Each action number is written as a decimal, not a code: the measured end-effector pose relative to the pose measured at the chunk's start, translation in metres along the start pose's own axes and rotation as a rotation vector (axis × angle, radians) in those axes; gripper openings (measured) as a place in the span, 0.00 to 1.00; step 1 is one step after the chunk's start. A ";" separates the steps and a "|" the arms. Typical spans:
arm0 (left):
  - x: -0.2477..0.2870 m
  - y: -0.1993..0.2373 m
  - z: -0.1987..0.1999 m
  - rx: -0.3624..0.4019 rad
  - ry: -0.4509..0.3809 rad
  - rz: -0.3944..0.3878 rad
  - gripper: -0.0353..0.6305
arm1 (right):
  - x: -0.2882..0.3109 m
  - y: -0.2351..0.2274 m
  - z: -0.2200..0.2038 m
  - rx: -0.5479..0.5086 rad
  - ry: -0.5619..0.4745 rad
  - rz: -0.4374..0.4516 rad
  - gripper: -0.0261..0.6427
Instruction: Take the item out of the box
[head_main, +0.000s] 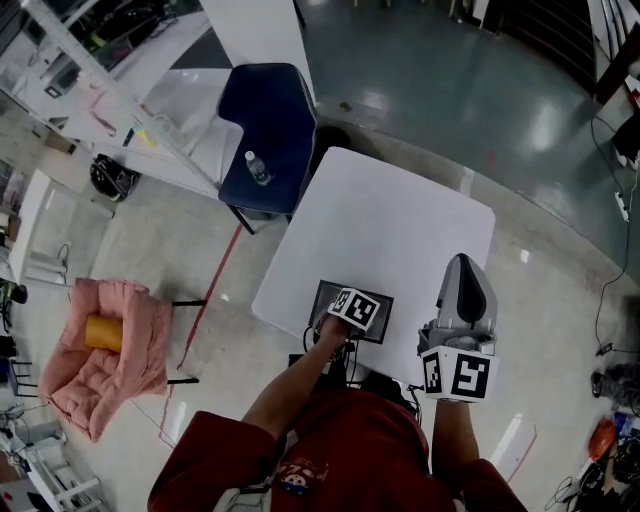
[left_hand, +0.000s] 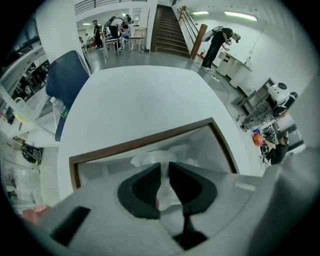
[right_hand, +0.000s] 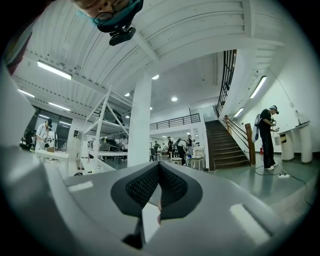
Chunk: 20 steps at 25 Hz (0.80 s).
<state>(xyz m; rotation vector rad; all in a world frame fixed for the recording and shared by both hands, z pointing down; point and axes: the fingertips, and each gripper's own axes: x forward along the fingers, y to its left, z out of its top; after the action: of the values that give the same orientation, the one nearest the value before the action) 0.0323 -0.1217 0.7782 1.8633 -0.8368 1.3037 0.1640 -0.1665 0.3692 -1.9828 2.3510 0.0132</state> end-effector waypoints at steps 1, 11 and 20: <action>-0.001 -0.001 0.001 0.000 -0.005 0.000 0.14 | 0.000 0.000 0.000 0.001 -0.001 0.001 0.04; -0.018 0.003 0.004 0.001 -0.045 0.005 0.13 | 0.000 0.007 0.002 0.002 -0.012 0.017 0.04; -0.039 -0.002 0.005 0.002 -0.091 -0.008 0.12 | -0.004 0.011 0.003 -0.001 -0.020 0.030 0.04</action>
<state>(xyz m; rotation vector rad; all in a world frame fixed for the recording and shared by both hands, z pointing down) 0.0248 -0.1203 0.7395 1.9376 -0.8744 1.2232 0.1541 -0.1610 0.3661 -1.9386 2.3683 0.0357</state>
